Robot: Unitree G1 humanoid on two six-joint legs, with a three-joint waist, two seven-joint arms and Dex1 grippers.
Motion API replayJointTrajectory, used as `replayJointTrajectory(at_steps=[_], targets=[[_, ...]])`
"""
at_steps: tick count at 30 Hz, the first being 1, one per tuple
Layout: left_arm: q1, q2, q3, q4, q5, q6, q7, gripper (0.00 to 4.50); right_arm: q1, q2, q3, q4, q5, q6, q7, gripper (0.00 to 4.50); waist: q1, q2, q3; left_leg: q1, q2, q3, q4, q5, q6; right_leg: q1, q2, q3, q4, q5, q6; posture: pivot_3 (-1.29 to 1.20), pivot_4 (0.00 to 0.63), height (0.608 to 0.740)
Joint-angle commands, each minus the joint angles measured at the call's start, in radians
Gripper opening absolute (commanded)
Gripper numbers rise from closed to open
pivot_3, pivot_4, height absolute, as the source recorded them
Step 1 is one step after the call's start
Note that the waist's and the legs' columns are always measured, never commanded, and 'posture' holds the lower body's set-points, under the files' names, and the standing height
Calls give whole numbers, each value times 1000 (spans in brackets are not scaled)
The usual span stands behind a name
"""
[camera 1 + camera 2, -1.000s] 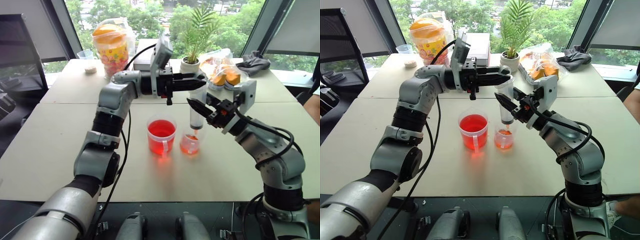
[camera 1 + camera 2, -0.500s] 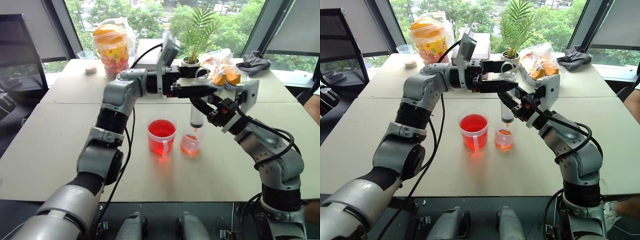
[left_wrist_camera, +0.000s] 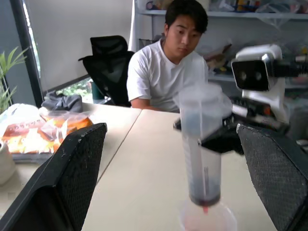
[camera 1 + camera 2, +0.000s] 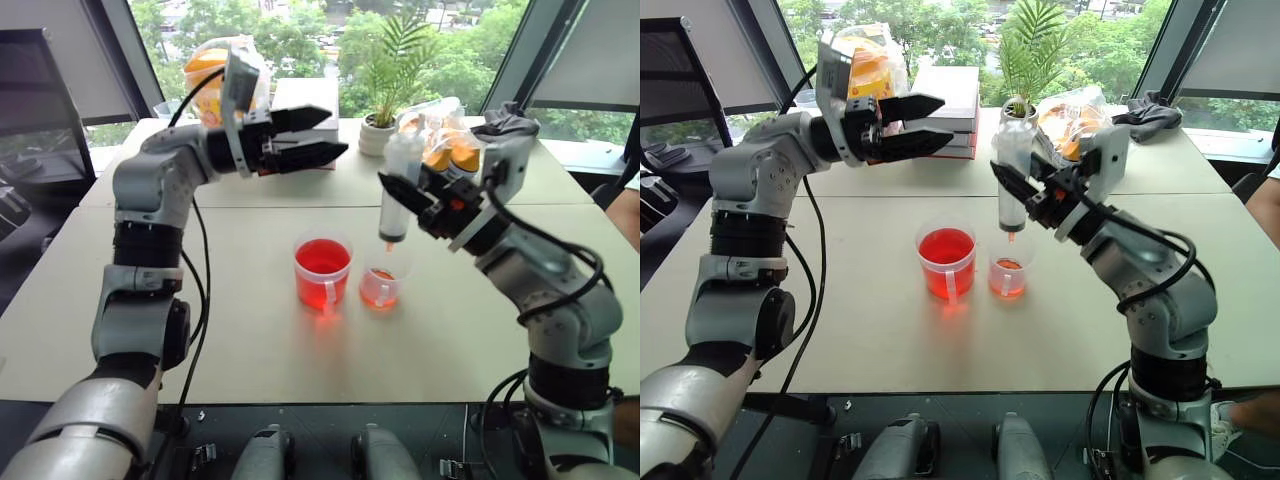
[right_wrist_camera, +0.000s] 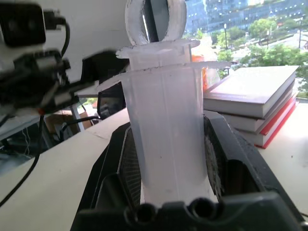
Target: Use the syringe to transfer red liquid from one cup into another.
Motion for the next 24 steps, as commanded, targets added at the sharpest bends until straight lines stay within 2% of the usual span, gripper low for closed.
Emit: replayJointTrajectory(at_steps=[1, 5, 8, 11, 17, 24], targets=[[69, 42, -6, -100, 19, -39, 34, 4466, -178, -73, -127, 111, 108, 144, -93, 1420, 3, 0, 0, 0, 0, 0, 0, 0, 0, 0, -1, 0, 0, 0, 0, 0, 150, 740], [151, 62, 3, -147, 19, -51, 73, 4466, -334, -225, -71, 324, 35, 365, -138, 1420, 6, 0, 0, 0, 0, -1, -1, 0, 0, 0, -3, -1, -2, 0, 0, 0, 150, 740], [207, 71, 4, -199, 12, -45, 101, 4466, -406, -350, 82, 475, -41, 530, -86, 1420, 3, 0, 0, -1, -1, 0, -3, 0, 0, 0, -4, -1, -4, 0, 0, 0, 150, 740], [254, 74, 20, -246, -15, -18, 127, 4466, -415, -412, 212, 580, -111, 542, 5, 1420, 1, 0, 0, -1, -1, 1, -4, 0, 1, 0, -4, 0, -6, 0, -1, 0, 150, 740], [345, 83, 34, -337, -47, 7, 182, 4466, -436, -406, 410, 872, -276, 499, 136, 1420, -2, 0, 0, -1, 0, 2, -4, 0, 1, 0, -3, 0, -6, 0, 0, 0, 150, 740], [408, 85, 59, -406, -99, 18, 227, 4466, -446, -326, 490, 1064, -397, 437, 253, 1420, -1, 0, 0, -2, -1, 2, -4, 0, 1, 0, -3, 0, -6, 0, 0, 0, 150, 740]])
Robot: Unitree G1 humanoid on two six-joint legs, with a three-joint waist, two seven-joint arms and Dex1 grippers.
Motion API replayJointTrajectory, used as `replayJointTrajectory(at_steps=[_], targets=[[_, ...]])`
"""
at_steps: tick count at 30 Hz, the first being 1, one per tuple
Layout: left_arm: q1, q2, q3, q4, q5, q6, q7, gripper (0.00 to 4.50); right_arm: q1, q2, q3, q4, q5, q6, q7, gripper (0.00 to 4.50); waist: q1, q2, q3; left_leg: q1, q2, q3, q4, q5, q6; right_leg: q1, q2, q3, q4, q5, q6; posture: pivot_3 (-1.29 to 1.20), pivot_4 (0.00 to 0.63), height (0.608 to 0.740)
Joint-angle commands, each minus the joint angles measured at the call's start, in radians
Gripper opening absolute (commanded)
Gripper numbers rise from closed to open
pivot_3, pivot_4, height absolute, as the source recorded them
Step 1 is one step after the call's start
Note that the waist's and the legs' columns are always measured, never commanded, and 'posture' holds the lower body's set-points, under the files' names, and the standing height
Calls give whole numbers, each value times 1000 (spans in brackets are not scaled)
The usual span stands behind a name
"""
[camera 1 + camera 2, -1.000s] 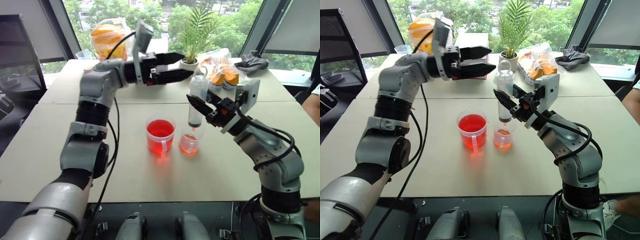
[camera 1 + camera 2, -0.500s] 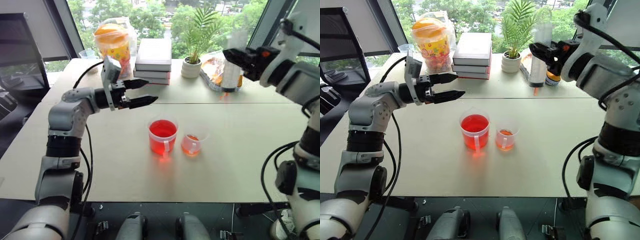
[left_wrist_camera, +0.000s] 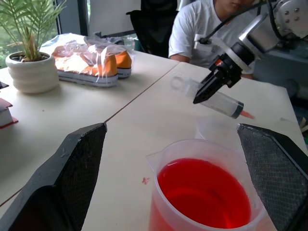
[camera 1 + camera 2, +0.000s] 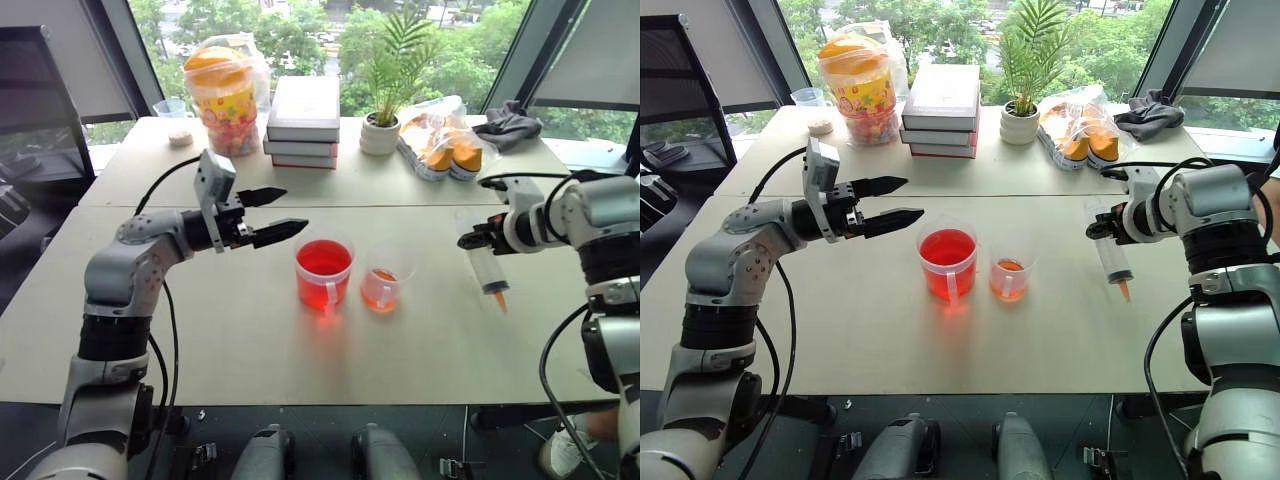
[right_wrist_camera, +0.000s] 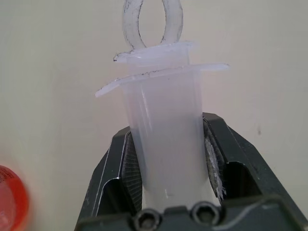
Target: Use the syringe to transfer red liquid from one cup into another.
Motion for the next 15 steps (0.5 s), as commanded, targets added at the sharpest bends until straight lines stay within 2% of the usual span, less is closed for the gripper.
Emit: replayJointTrajectory(at_steps=[1, 3, 9, 12, 15], targets=[[22, 13, 37, -66, -50, 14, 22, 4466, -30, 13, 6, 26, -50, -21, 47, 1420, 0, 0, 0, 0, 0, 0, 0, 0, 0, 0, 0, 0, 0, 0, 0, 0, 150, 740], [41, 21, 36, -91, -65, 23, 29, 4466, -21, 21, 12, 28, -70, -19, 69, 1420, 0, 0, 0, 0, 0, 0, 0, 0, 0, 0, 0, 0, 0, 0, 0, 0, 150, 740], [76, 61, 37, -125, -105, 54, 34, 4500, -4, -3, -19, -47, -91, -1, 110, 4474, 1, 0, 0, 0, 0, 0, 0, 0, 0, 0, 0, 0, 0, 0, 0, 0, 150, 740], [87, 83, 34, -131, -108, 55, 31, 4500, 24, -48, -26, -170, -76, 2, 162, 4474, 2, 0, 0, 0, 0, 0, 0, 0, 0, 0, 0, 0, 0, 0, 0, 0, 150, 740], [98, 115, 35, -131, -109, 52, 19, 4500, 91, -153, -28, -391, -71, -76, 245, 4474, 4, 0, 0, 0, 0, 0, 0, 0, 0, 0, 0, 0, -1, 0, 0, 0, 150, 740]])
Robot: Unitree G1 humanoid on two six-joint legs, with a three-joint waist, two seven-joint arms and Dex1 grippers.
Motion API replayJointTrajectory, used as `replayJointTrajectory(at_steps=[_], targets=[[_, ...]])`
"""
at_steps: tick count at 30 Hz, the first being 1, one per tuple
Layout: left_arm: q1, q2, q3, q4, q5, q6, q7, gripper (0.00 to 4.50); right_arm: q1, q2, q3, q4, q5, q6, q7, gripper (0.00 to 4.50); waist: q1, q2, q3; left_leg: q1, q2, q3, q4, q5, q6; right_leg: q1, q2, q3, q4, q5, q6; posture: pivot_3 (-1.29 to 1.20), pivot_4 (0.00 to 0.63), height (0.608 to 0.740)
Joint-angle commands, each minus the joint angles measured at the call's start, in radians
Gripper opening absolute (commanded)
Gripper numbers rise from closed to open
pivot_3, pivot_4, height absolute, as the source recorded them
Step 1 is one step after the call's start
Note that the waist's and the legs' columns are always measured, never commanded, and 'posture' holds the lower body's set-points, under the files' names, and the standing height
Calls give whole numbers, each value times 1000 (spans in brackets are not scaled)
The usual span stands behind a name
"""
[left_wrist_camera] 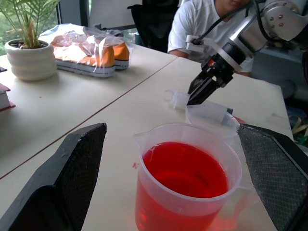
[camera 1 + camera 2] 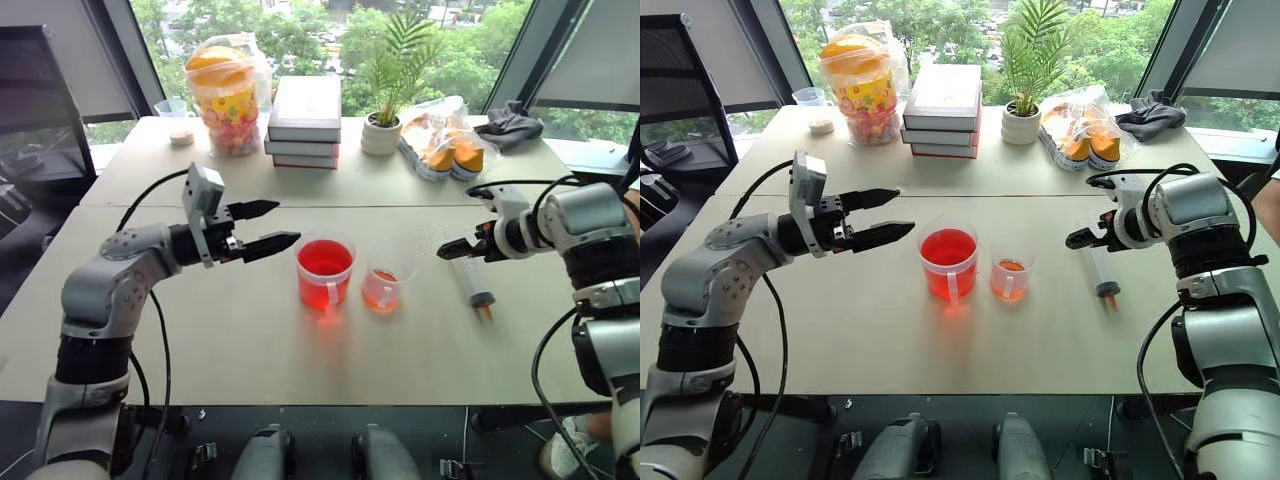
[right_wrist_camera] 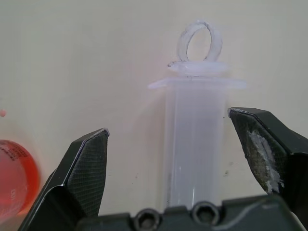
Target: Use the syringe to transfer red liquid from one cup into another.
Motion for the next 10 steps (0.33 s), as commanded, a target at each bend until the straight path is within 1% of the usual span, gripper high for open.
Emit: replayJointTrajectory(at_steps=[1, 3, 5, 8, 10], targets=[[5, 44, 22, -32, -15, -5, -17, 4500, 46, -114, -52, -243, 18, -76, 88, 4474, 0, 0, 0, 0, 0, 0, 0, 0, 0, 0, 0, 0, 0, 0, 0, 0, 150, 740], [28, 89, 25, -40, -3, -18, -41, 4500, 127, -227, -168, -445, 110, -140, 225, 4474, 1, 1, 0, 0, 0, 0, 0, 0, 0, 0, 0, 0, -1, 0, 0, 0, 150, 740], [43, 120, 32, -45, -3, -26, -58, 4500, 218, -319, -271, -586, 171, -199, 324, 4474, -1, 1, 1, -1, 0, 0, -1, -1, 1, 0, 0, 0, -2, 0, 0, 0, 150, 740], [50, 147, 39, -47, -2, -34, -59, 4500, 365, -385, -400, -706, 217, -235, 384, 4474, -1, 0, 0, 1, 1, 0, -1, -1, 1, 2, 0, -1, -3, 0, 0, 0, 150, 740], [57, 157, 43, -53, -6, -33, -60, 4500, 447, -395, -469, -768, 236, -239, 390, 4474, -1, 0, 0, 2, 1, -1, -1, -1, 1, 5, 0, -1, -5, 0, 0, 0, 150, 740]])
